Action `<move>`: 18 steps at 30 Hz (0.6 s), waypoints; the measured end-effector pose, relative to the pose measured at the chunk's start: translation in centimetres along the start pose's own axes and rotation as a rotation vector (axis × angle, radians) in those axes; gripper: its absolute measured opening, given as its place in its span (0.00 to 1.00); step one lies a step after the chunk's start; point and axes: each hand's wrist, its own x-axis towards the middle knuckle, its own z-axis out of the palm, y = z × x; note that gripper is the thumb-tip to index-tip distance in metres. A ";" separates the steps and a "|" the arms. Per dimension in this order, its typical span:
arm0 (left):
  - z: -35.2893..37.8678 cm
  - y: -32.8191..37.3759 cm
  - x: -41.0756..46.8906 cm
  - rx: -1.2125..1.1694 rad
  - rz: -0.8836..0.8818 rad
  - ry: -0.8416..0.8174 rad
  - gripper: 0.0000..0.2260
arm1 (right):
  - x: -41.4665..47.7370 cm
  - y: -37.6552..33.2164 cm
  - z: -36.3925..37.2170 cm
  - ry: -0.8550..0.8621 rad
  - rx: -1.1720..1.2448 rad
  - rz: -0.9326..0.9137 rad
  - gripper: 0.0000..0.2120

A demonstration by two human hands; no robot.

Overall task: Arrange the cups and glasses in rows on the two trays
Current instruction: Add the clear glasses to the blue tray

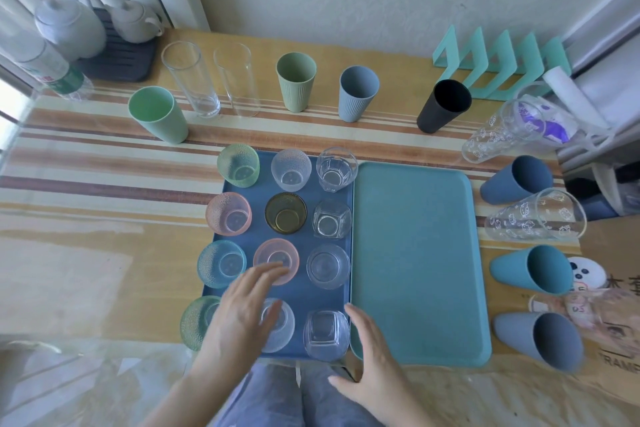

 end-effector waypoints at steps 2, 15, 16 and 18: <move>-0.4 -1.3 0.9 0.038 -0.025 0.027 0.20 | 0.5 -0.2 0.8 0.031 -0.020 0.005 0.39; 0.6 -3.2 3.2 0.071 -0.197 0.015 0.19 | 1.4 -1.0 0.7 0.044 0.087 0.066 0.52; 0.6 -3.3 3.3 0.078 -0.210 0.023 0.18 | 1.5 -1.2 0.1 0.076 0.150 0.075 0.52; 0.7 -3.5 3.5 0.097 -0.232 0.023 0.18 | 2.3 -1.9 -1.2 0.202 0.194 0.074 0.48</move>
